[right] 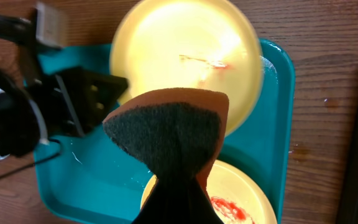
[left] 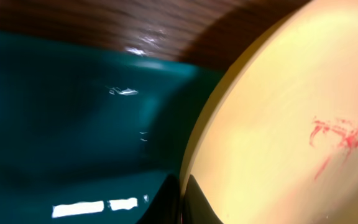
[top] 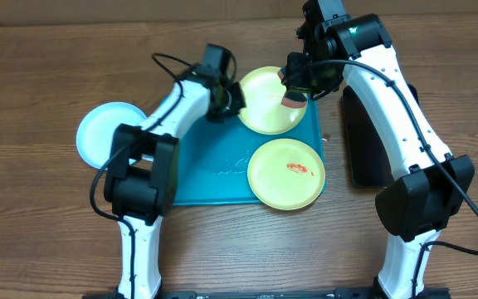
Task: Clean dirty plates on tray and stack at the side
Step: 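Drag the top yellow plate toward the tray center with the left gripper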
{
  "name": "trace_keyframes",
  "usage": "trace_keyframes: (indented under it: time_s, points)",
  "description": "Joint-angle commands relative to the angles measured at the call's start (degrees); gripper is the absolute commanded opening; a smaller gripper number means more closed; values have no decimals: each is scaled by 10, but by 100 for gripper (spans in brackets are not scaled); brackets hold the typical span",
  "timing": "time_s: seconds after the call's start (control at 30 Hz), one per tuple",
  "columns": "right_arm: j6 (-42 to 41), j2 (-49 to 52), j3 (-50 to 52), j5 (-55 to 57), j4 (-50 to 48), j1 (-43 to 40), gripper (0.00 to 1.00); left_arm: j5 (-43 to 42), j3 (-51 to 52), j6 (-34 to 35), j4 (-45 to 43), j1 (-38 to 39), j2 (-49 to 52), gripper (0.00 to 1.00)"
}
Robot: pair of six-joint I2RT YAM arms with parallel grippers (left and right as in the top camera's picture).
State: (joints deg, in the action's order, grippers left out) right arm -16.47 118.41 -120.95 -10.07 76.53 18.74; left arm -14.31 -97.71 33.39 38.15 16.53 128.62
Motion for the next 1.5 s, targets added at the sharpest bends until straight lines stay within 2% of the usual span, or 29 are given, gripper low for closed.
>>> trace_keyframes:
  time_s: [0.0,0.2,0.3,0.43,0.67,0.77,0.83,0.9,0.93,0.97,1.13,1.2,1.3,1.47]
  points:
    - [2,-5,-5,1,-1,-1,4,30,-71,-88,62,-33,10,4]
    - [2,-5,-5,1,-2,-1,4,109,-168,-208,217,-55,10,4]
    - [2,-5,-5,1,-4,-1,4,124,-188,-292,272,-61,10,4]
    - [2,-5,-5,1,-3,-1,4,136,-182,-377,302,-62,10,4]
    - [2,-5,-5,1,1,-1,4,181,-160,-432,286,-64,10,4]
    - [2,-5,-5,1,2,-1,4,178,-149,-433,266,-64,10,4]
    - [2,-5,-5,1,2,-1,4,176,-149,-432,263,-64,10,16]
    - [2,-5,-5,1,2,-1,4,170,-149,-422,262,-62,10,38]
    - [2,-5,-5,1,1,-1,4,170,-149,-409,262,-62,10,45]
    - [2,-5,-5,1,1,-1,4,168,-149,-392,263,-62,10,46]
    - [2,-5,-5,1,1,-1,4,104,-149,-328,296,-62,10,47]
    - [2,-5,-5,1,2,-1,4,98,-148,-274,315,-64,10,46]
    - [2,-5,-5,1,1,-1,4,98,-147,-198,330,-64,10,39]
    - [2,-5,-5,1,2,-1,4,115,-125,-144,329,-62,10,34]
